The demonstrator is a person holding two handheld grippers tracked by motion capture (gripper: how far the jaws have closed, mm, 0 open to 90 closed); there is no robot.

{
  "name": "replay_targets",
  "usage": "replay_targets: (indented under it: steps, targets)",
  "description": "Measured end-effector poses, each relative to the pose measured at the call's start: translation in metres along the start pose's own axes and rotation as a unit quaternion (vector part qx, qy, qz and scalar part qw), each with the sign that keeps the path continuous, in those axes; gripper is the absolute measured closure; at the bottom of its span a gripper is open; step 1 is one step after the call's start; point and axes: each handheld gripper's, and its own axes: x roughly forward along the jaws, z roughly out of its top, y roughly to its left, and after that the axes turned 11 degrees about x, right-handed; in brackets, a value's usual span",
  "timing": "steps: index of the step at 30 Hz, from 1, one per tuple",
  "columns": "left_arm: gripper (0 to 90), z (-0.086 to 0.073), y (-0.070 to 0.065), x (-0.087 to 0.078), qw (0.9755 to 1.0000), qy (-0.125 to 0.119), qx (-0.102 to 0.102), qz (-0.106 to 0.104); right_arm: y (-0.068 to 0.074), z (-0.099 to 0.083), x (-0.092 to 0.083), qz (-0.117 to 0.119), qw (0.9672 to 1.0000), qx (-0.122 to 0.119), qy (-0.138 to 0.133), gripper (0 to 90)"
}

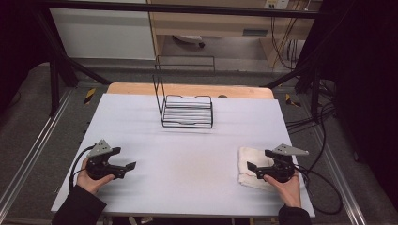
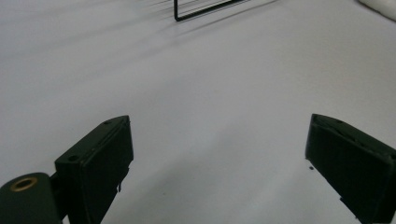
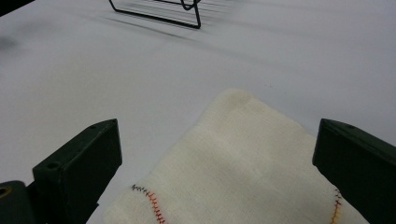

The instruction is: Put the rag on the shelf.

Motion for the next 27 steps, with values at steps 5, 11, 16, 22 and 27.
replay_targets:
  steps: [5, 11, 16, 22, 27]
  targets:
    - [7.8, 0.000, -0.001, 0.000, 1.0000, 0.001, 0.002, 0.003, 0.000, 0.000, 0.000, -0.002, 1.0000, -0.001, 0.002, 2.1]
    - [8.2, 0.000, -0.001, 0.000, 1.0000, 0.001, 0.004, 0.003, 0.002, 0.000, -0.001, -0.005, 1.0000, -0.004, 0.004, 3.5]
    - [8.4, 0.000, -0.001, 0.000, 1.0000, 0.002, 0.006, 0.004, 0.011, 0.002, 0.001, -0.009, 0.9998, -0.009, 0.013, 5.8]
    - [8.8, 0.000, -0.002, 0.000, 1.0000, 0.003, 0.006, 0.005, 0.020, 0.001, 0.006, -0.002, 0.9993, -0.018, 0.034, 9.2]
    - [9.1, 0.000, -0.003, -0.001, 0.9999, 0.005, 0.009, 0.007, 0.033, -0.002, 0.013, -0.001, 0.9980, -0.023, 0.059, 21.9]
